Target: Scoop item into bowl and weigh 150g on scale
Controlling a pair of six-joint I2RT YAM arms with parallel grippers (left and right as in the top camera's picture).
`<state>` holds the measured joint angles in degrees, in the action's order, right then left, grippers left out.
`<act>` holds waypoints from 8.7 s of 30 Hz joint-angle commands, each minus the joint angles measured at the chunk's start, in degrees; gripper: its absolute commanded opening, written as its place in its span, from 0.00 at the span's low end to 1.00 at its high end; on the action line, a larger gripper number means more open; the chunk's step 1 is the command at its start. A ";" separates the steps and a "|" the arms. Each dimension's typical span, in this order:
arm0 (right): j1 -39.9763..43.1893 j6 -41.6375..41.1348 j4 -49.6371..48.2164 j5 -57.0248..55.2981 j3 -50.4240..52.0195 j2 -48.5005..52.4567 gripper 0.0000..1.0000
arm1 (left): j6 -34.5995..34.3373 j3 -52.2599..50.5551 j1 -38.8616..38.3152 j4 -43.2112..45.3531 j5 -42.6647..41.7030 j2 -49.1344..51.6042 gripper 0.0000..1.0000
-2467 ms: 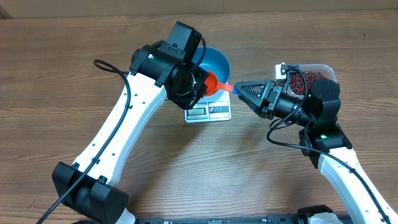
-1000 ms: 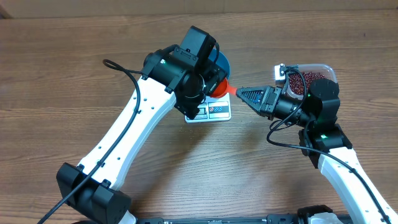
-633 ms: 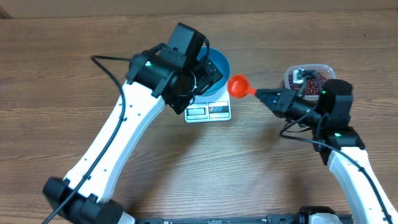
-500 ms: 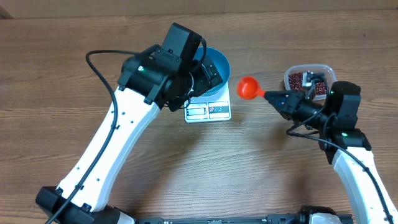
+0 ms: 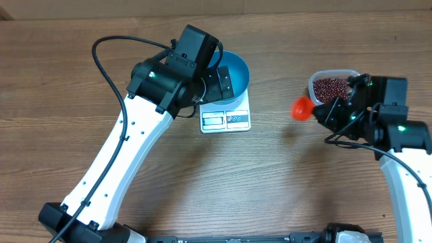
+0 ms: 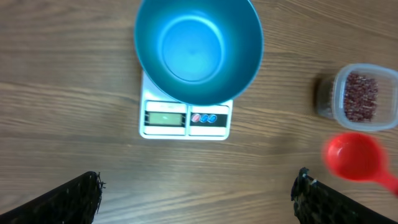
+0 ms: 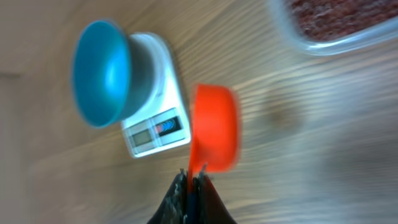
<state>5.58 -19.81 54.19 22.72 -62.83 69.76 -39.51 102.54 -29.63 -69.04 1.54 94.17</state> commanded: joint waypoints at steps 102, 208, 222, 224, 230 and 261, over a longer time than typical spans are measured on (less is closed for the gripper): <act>0.13 0.39 2.97 -25.20 -8.35 -0.85 0.04 | 37.83 -26.60 -10.14 38.71 10.91 20.13 0.04; 0.13 0.39 2.95 -25.20 -8.33 -0.83 0.03 | 36.79 -24.28 3.76 14.47 -3.50 -22.18 1.00; 0.13 0.37 2.49 -25.18 -8.33 -0.85 0.04 | 36.02 -24.28 2.86 15.78 -2.64 -19.47 1.00; 0.13 0.37 2.51 -25.18 -8.33 -0.83 0.04 | 35.19 -24.28 2.80 15.80 -2.64 -18.97 1.00; 0.13 0.35 2.47 -25.16 -8.33 -0.83 0.04 | 35.08 -24.28 0.09 16.94 1.16 -18.25 0.99; 0.13 0.37 2.71 -25.18 -8.33 -0.85 0.09 | 33.29 -24.28 -0.46 17.22 0.35 -18.14 1.00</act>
<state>5.58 -19.29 57.04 -2.76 -69.10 69.76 -6.02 77.34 -29.93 -52.10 2.15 75.57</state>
